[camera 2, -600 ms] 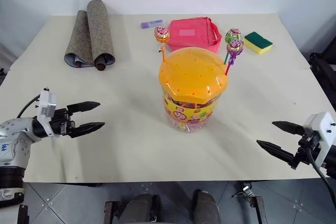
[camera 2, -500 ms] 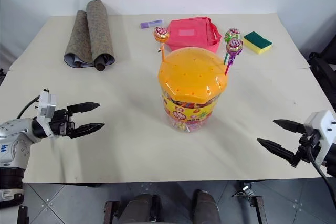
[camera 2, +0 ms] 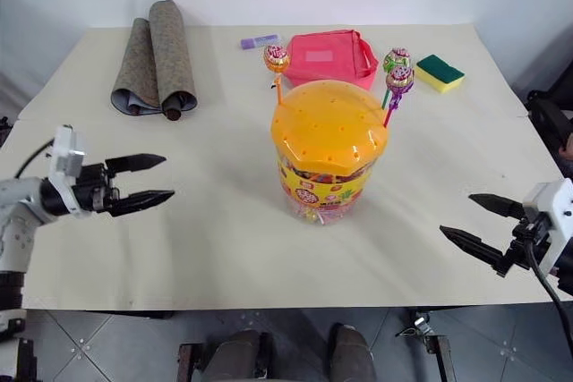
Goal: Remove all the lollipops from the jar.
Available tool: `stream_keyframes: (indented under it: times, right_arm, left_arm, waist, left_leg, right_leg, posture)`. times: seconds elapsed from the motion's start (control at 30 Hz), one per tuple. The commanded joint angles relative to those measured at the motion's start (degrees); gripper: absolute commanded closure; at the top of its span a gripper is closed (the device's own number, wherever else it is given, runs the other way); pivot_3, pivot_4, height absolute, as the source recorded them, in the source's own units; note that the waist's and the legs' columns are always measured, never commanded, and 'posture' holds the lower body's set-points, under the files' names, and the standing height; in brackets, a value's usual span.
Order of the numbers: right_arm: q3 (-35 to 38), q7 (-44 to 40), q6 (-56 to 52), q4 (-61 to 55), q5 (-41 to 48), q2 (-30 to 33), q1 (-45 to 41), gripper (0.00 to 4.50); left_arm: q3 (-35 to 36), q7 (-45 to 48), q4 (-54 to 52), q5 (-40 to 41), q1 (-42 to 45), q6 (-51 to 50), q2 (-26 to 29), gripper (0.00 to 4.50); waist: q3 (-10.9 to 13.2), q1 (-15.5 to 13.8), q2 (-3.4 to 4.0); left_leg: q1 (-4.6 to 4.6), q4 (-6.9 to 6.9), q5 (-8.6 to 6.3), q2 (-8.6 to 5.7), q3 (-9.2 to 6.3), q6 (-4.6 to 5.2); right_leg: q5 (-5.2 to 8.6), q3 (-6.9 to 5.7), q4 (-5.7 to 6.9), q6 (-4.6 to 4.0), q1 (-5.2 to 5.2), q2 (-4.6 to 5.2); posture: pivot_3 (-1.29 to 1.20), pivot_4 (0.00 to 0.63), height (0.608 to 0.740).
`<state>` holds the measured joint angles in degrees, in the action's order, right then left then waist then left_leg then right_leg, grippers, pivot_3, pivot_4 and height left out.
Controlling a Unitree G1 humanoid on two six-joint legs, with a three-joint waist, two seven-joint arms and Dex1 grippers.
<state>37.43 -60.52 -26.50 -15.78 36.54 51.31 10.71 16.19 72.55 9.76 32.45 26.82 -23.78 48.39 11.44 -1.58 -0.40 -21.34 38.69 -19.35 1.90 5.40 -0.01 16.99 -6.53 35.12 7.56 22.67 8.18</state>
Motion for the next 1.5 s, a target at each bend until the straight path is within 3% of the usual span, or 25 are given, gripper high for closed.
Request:
stream_keyframes:
  times: [0.03, 0.37, 0.93, 1.17, 1.43, 1.5]
  right_arm:
    - [6.3, -1.1, -1.7, -3.4, 4.2, 2.6, -1.2, 0.04]
    - [14.1, 0.3, -7.9, -10.5, 12.9, 4.1, -1.9, 0.04]
    - [17.4, 9.2, -8.9, -15.6, 18.6, 0.0, -1.1, 0.04]
    - [19.3, 12.6, -9.0, -17.6, 21.5, -1.8, 0.3, 0.00]
    - [19.6, 13.0, -8.6, -17.3, 24.0, -1.9, 0.3, 0.00]
    - [19.8, 12.7, -8.8, -17.2, 24.6, -1.7, 0.5, 0.00]
  left_arm:
    - [-3.4, 4.9, 0.9, 1.7, 11.7, 2.0, -1.5, 0.00]
    - [-9.8, 12.4, 13.4, 1.0, 31.7, 5.1, -12.6, 0.00]
    - [-15.6, 10.8, 32.9, -8.1, 48.3, 8.8, -25.6, 0.00]
    - [-12.8, 13.0, 34.1, -6.7, 49.6, 8.4, -26.5, 1.78]
    - [-10.7, 12.2, 32.5, -4.9, 52.0, 4.7, -26.7, 4.30]
    - [-9.9, 11.6, 32.2, -4.3, 52.8, 3.7, -26.7, 4.46]
  waist:
    - [0.0, -0.4, 0.00]
    - [0.0, -0.1, -0.12]
    - [0.0, -0.1, -0.17]
    - [0.0, 0.1, -0.17]
    - [0.0, -0.1, -0.18]
    - [0.0, 0.0, -0.18]
  left_leg:
    - [-0.05, 0.13, -0.01, 0.00, -0.03, 0.03]
    - [-0.14, 0.43, -0.08, -0.05, -0.05, 0.14]
    - [-0.19, 0.46, -0.10, -0.08, -0.07, 0.19]
    - [-0.19, 0.45, -0.11, -0.08, -0.06, 0.21]
    - [-0.20, 0.46, -0.12, -0.08, -0.07, 0.23]
    - [-0.21, 0.47, -0.13, -0.08, -0.07, 0.24]
  right_leg:
    - [0.00, -0.02, 0.04, 0.00, -0.01, 0.00]
    - [-0.04, -0.01, 0.11, 0.07, -0.06, 0.01]
    - [-0.05, -0.01, 0.09, 0.09, -0.05, 0.01]
    - [-0.06, -0.01, 0.08, 0.10, -0.03, 0.01]
    - [-0.06, 0.00, 0.08, 0.11, -0.03, 0.02]
    - [-0.06, 0.01, 0.08, 0.11, -0.03, 0.02]
  posture:
    - [0.00, 0.150, 0.740]
    - [0.00, 0.150, 0.740]
    - [0.00, 0.150, 0.740]
    - [0.00, 0.150, 0.740]
    - [0.00, 0.150, 0.740]
    - [0.00, 0.150, 0.740]
